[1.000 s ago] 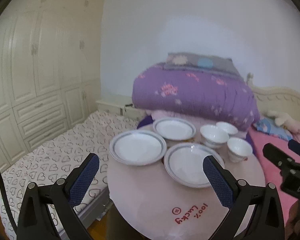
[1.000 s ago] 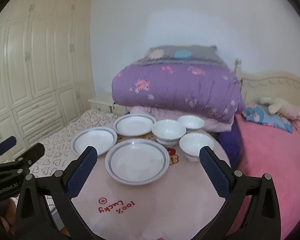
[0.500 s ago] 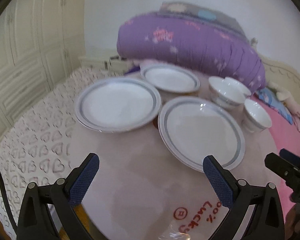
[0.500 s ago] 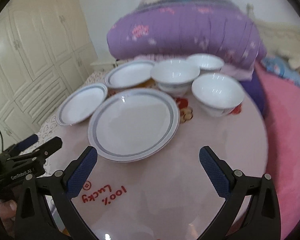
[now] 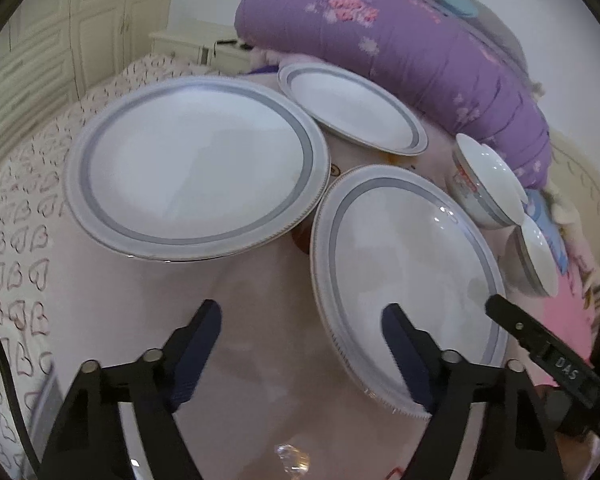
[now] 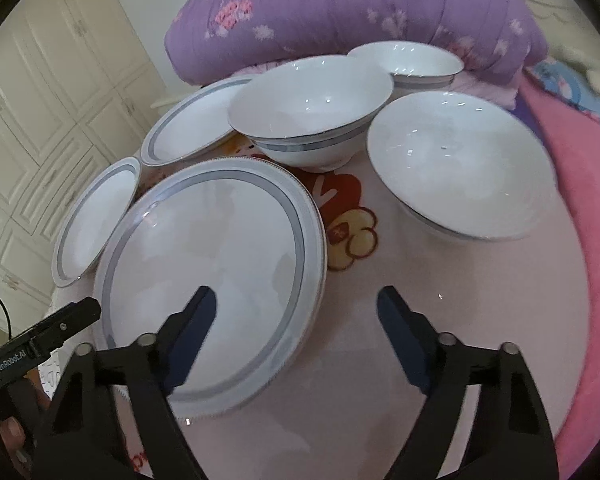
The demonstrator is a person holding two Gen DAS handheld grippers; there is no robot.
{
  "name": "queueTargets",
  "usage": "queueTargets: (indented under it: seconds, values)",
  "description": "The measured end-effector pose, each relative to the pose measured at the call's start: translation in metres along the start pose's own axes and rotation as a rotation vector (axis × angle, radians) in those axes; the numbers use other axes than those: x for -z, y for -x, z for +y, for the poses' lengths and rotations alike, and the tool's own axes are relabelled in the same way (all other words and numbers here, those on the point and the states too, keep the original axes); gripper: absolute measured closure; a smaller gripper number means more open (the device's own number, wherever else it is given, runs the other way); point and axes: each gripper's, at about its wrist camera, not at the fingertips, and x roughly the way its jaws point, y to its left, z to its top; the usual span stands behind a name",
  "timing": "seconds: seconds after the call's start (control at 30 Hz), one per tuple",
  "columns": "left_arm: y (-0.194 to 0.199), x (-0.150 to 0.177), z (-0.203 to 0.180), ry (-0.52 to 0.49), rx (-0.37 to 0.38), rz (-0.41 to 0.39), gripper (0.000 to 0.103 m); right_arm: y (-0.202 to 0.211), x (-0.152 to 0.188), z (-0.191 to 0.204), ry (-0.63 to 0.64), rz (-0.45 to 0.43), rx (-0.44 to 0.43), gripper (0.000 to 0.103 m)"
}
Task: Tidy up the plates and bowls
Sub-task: 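Lower both grippers onto the rim of a large blue-rimmed plate and close, then lift the large plate with both grippers and carry it toward the table edge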
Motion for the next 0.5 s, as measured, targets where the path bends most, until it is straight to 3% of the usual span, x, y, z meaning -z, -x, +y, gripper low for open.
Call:
queueTargets:
  seconds: [0.13, 0.2, 0.3, 0.4, 0.5]
  values:
    - [-0.022, -0.018, -0.001, 0.040, -0.022, 0.006, 0.047, -0.014, -0.013, -0.005, -0.004, 0.015, -0.042, 0.039]
    - [-0.031, -0.028, -0.004, 0.044, -0.019, 0.008, 0.069, -0.019, -0.018, -0.006, -0.002, 0.015, -0.047, 0.048]
    - [-0.047, -0.036, -0.010, 0.053, 0.000, 0.020, 0.086, -0.026, -0.024, -0.005, 0.016, 0.020, -0.050, 0.071]
    - [-0.056, -0.037, -0.014, 0.048, -0.041, 0.007, 0.085, -0.026, -0.024, -0.010, 0.017, 0.024, -0.058, 0.075]
    - [-0.061, -0.034, -0.016, 0.083, -0.036, 0.011, 0.085, -0.026, -0.023, -0.013, 0.030, 0.031, -0.069, 0.078]
